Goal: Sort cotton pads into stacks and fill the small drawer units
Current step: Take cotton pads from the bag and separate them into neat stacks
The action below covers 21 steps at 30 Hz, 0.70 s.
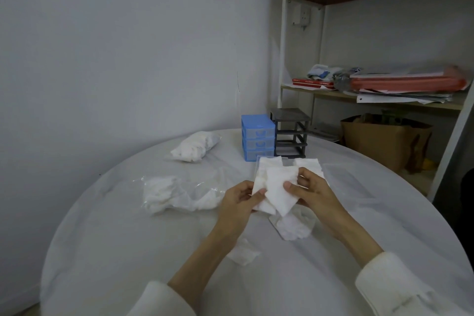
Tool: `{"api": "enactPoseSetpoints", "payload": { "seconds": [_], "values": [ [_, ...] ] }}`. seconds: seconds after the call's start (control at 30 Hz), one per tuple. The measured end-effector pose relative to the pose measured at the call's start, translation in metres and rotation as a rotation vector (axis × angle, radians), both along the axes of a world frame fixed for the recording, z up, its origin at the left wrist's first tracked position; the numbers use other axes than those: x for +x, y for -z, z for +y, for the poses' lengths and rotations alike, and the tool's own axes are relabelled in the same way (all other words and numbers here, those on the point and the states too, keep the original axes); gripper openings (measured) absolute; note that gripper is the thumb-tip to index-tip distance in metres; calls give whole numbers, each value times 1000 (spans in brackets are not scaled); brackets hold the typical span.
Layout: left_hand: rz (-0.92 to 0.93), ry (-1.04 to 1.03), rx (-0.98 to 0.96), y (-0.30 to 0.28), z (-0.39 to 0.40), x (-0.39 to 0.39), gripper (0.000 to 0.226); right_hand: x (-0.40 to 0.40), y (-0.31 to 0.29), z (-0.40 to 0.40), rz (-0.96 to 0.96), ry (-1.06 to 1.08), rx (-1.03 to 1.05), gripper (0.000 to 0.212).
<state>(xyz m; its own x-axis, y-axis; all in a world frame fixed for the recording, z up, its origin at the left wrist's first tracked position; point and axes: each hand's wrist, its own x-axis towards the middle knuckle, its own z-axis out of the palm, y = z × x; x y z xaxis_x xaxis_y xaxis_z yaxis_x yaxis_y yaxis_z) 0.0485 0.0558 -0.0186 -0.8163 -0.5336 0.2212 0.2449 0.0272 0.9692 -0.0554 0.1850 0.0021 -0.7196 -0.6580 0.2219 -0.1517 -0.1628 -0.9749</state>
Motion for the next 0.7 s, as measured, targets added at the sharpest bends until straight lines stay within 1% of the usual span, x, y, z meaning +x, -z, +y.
{"api": "enactPoseSetpoints", "payload": {
  "seconds": [0.1,0.2,0.33,0.4,0.47,0.5,0.57,0.63,0.7],
  "values": [
    [20,-45,6,1,-1,0,8,-2,-1,1,39,49,-18,12],
    [11,-47,48,3,-2,0,6,-4,-4,4,61,117,-24,9],
    [15,-60,79,4,-3,-1,6,-6,-3,7,80,188,-18,26],
    [28,-59,103,3,-3,0,5,-7,-2,7,113,215,-11,31],
    [38,-53,130,2,-3,2,6,-7,-1,8,227,239,27,25],
    [40,-50,141,1,-3,2,6,-7,0,8,301,242,59,28],
    [39,-39,152,0,-2,3,7,-5,3,8,406,221,120,43],
    [38,-18,145,0,0,4,9,0,3,9,422,193,130,50],
    [34,11,132,0,3,5,12,5,2,9,405,156,137,45]
  ]
}}
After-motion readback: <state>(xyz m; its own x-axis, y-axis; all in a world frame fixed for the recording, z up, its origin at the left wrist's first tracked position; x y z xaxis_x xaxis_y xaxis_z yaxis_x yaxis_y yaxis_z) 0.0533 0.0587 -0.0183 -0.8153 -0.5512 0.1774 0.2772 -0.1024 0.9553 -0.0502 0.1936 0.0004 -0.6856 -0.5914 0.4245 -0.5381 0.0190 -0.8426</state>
